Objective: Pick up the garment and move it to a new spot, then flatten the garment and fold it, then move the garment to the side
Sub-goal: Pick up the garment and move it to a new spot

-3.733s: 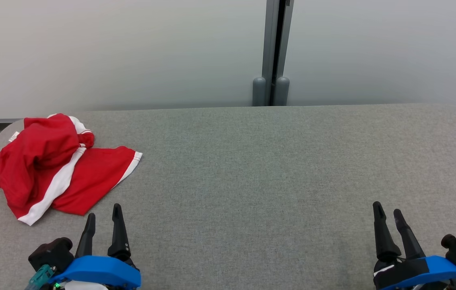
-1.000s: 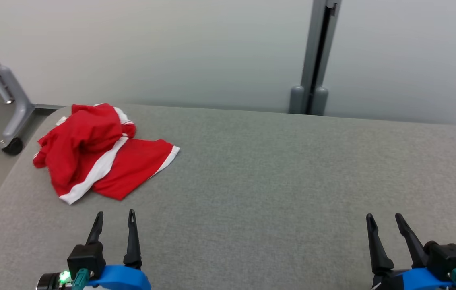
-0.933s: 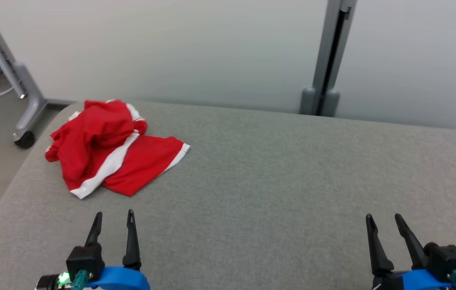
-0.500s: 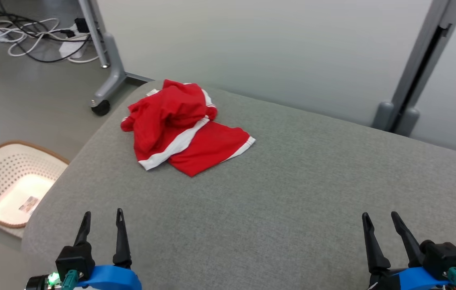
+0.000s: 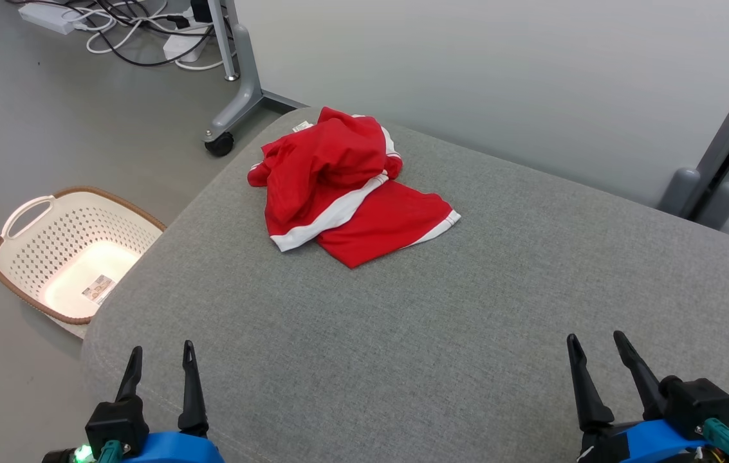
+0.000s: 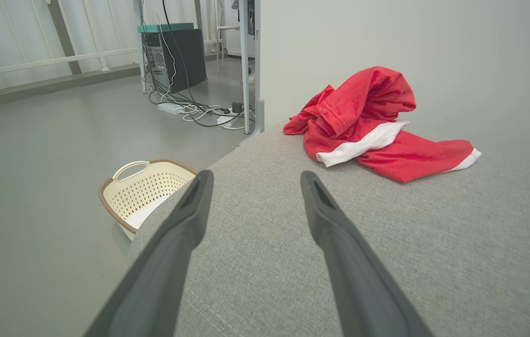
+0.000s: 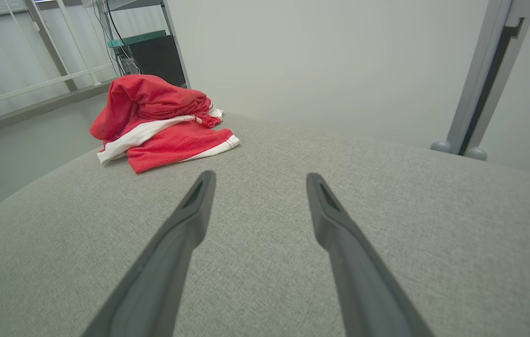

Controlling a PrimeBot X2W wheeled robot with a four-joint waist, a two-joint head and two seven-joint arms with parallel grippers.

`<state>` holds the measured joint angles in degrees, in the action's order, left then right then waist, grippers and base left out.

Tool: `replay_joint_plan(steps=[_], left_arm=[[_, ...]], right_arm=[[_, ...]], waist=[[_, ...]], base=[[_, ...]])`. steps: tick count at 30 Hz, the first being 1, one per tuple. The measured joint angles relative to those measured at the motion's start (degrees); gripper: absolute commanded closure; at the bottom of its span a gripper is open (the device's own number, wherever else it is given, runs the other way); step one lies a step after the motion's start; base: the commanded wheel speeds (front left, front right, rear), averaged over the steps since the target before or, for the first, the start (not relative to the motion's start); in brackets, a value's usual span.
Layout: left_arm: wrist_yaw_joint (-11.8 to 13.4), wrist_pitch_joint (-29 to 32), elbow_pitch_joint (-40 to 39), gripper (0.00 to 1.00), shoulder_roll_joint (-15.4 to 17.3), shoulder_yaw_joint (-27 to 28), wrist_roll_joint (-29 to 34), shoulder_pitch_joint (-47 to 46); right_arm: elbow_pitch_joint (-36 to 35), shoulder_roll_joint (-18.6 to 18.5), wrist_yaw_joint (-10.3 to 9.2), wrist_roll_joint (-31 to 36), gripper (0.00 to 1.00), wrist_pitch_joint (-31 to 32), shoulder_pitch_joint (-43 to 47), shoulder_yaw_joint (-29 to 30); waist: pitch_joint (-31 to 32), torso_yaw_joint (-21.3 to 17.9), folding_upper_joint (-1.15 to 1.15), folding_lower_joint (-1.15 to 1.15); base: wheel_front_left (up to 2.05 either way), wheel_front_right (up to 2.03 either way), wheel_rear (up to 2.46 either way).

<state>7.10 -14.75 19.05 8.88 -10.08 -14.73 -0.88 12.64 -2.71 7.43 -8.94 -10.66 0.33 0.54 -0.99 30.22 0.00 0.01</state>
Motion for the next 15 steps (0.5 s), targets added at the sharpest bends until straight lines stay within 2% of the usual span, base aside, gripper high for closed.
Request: replay_joint_plan(steps=[10, 15], left_arm=[[0.08, -0.08, -0.19, 0.00, 0.12, -0.11, -0.25, 0.23], [-2.60, 1.81, -4.01, 0.00, 0.59, 0.25, -2.78, -3.38]], right_arm=[[0.23, 0.00, 0.00, 0.12, 0.00, 0.01, -0.08, 0.08], [-0.53, -0.01, 0.00, -0.21, 0.00, 0.00, -0.04, 0.42]], waist=[[-0.01, -0.17, 0.00, 0.00], [-0.72, -0.90, 0.00, 0.00]], base=[[0.00, 0.00, 0.00], [0.00, 0.00, 0.00]])
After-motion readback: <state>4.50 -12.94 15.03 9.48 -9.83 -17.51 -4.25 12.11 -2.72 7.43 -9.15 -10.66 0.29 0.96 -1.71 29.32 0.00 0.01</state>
